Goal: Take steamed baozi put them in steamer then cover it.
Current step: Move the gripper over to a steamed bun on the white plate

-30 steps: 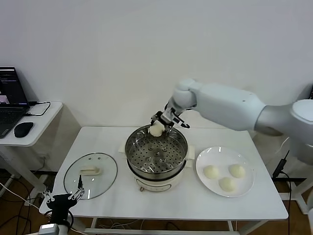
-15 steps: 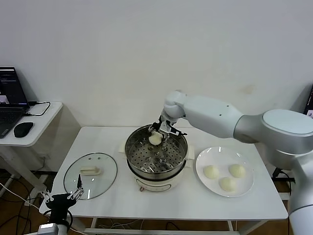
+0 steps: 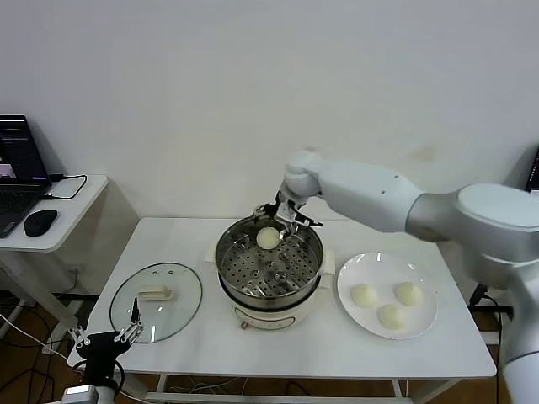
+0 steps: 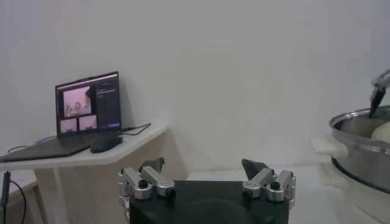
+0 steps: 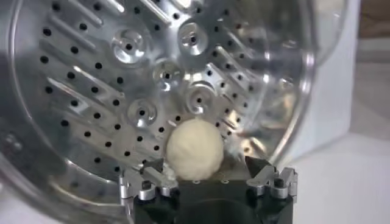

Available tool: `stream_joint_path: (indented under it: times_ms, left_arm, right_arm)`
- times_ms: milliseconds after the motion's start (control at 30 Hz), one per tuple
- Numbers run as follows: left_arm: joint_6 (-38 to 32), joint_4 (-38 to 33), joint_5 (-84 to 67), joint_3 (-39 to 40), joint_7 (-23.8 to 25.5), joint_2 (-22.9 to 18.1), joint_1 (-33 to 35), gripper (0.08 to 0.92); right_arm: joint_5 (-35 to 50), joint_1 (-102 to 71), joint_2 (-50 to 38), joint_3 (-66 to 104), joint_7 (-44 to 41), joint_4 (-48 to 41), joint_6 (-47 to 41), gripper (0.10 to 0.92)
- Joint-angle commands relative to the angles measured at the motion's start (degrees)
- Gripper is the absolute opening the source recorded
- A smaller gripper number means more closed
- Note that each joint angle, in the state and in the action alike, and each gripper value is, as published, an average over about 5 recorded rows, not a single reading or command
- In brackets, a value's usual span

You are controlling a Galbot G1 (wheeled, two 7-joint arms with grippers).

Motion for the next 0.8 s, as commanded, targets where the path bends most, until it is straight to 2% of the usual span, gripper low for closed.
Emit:
stream_joint_path:
  times_ms: [33, 267, 367, 567, 800]
  left_arm:
    - [0.04, -0.31, 0.03, 0.08, 0.04, 0.13, 0.02, 0.823]
    - [0.06, -0.71, 0.12, 0.75, 0.12, 1.28, -0.13, 0.823]
    - [0.05, -0.74, 0.12, 0.97, 0.11, 1.58, -0.23, 0.823]
    - [0.04, -0.57, 0.14, 0.87, 0.08, 2.4, -0.16, 0.823]
    - [0.19, -0.54, 0.3, 0.63, 0.1, 2.49, -0.32, 0.823]
  right_arm:
    - [17.16, 8.84, -19.24, -0.93, -6.08, 21.28, -27.21, 0.823]
    - [16.33, 9.01, -38.04, -2.4, -5.7, 31.82, -33.29, 0.823]
    - [14.51, 6.86, -42.89, -2.24, -4.95, 33.98, -33.97, 0.823]
    - [9.76, -1.06, -46.79, -0.52, -3.97, 34.01, -33.13, 0.823]
    - [4.96, -18.4, -44.7, 10.82, -2.73, 28.73, -33.18, 0.823]
